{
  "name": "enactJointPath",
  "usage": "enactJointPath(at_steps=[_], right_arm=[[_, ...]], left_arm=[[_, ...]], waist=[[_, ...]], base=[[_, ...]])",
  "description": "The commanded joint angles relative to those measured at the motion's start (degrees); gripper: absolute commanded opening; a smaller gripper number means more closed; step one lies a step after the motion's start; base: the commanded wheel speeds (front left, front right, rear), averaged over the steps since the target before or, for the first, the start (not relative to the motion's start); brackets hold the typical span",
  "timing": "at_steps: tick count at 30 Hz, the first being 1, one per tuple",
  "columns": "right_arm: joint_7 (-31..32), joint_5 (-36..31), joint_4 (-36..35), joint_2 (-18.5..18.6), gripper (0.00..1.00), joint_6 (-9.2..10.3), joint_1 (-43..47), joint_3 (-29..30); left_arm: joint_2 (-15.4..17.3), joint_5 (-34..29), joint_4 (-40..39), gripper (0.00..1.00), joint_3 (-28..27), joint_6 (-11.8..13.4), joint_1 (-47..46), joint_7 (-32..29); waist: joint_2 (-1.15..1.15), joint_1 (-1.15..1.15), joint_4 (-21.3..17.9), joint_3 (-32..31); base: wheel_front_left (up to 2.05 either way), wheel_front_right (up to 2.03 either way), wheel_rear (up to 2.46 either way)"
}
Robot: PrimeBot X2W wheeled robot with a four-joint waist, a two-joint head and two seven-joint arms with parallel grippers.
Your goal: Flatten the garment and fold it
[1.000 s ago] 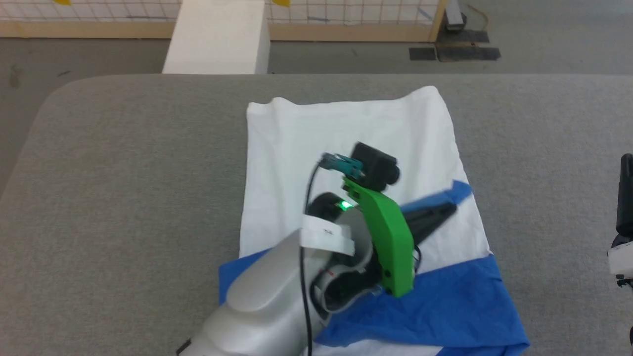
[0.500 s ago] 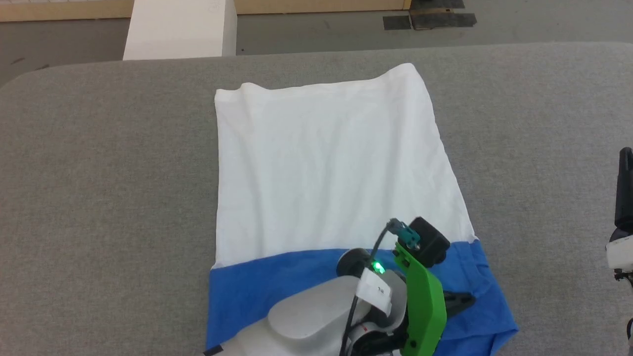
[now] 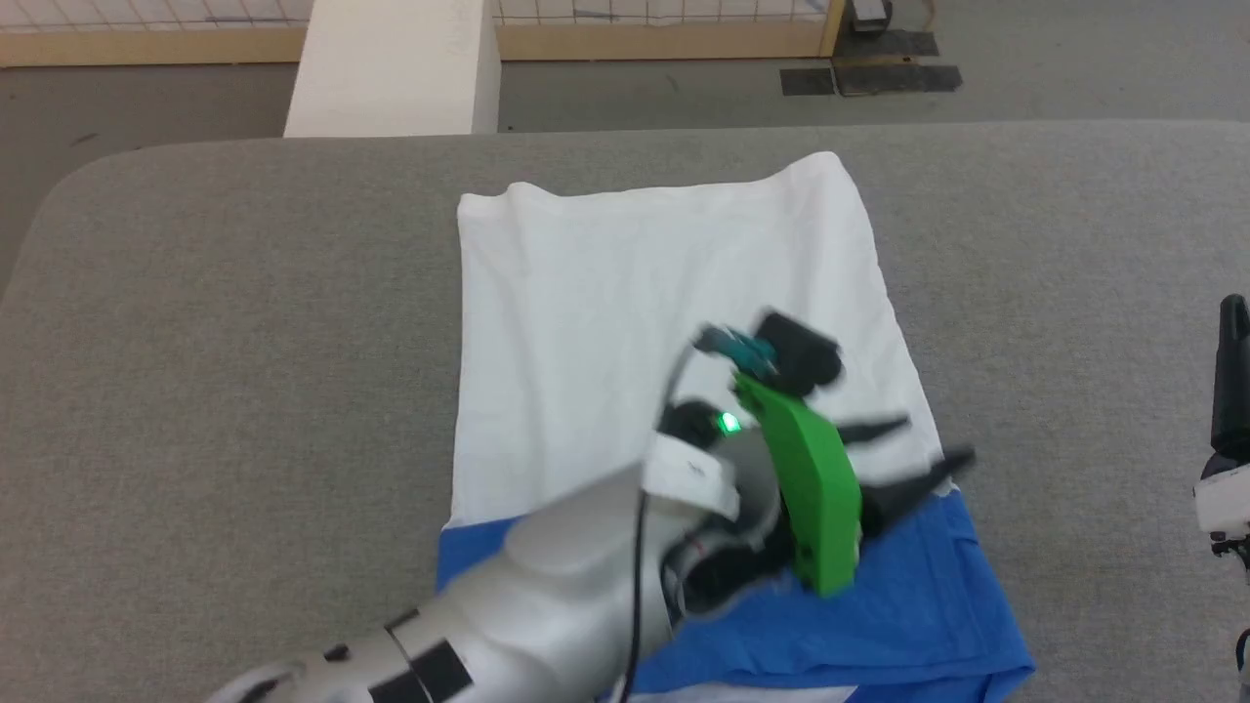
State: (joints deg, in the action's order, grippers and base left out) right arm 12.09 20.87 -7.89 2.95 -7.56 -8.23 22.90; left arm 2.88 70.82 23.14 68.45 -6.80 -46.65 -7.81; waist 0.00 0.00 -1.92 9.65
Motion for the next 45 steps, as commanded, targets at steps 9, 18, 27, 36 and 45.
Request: enactJointPath(at_steps=[9,18,27,36,45], right_arm=[[0.4,-0.6,-0.3,-0.1,1.00,0.08,0.3,-1.3],[0.7,-0.7,1.1,-0.1,1.00,0.08,-0.1,-4.4],[5.1,-0.5,3.6,1.2,1.00,0.08,-4.0,-7.4],[15.9,-0.7,10.4,5.6,1.00,0.08,-19.9,-9.2],[30.1,-6.1,22.6,10.9,1.00,0.08,-40.8,-14.3]], left_arm=[[6.6,-1.8,6.5,1.00,-13.7,2.9,-3.9,19.6],[16.3,-14.9,-0.3,1.00,-33.7,11.4,7.5,22.8],[14.0,-30.8,-14.6,1.00,-51.5,16.1,25.7,22.8],[10.5,-38.7,-20.6,1.00,-56.7,14.1,28.4,22.8],[7.3,-45.2,-25.1,1.00,-59.0,13.2,26.3,22.8]], waist=[[0.00,0.00,3.2,-1.9],[0.00,0.00,4.5,-1.3],[0.00,0.00,4.7,2.1],[0.00,0.00,5.7,9.5],[0.00,0.00,8.7,18.7]], base=[[0.00,0.00,0.00],[0.00,0.00,0.00],[0.00,0.00,0.00],[0.00,0.00,0.00],[0.00,0.00,0.00]])
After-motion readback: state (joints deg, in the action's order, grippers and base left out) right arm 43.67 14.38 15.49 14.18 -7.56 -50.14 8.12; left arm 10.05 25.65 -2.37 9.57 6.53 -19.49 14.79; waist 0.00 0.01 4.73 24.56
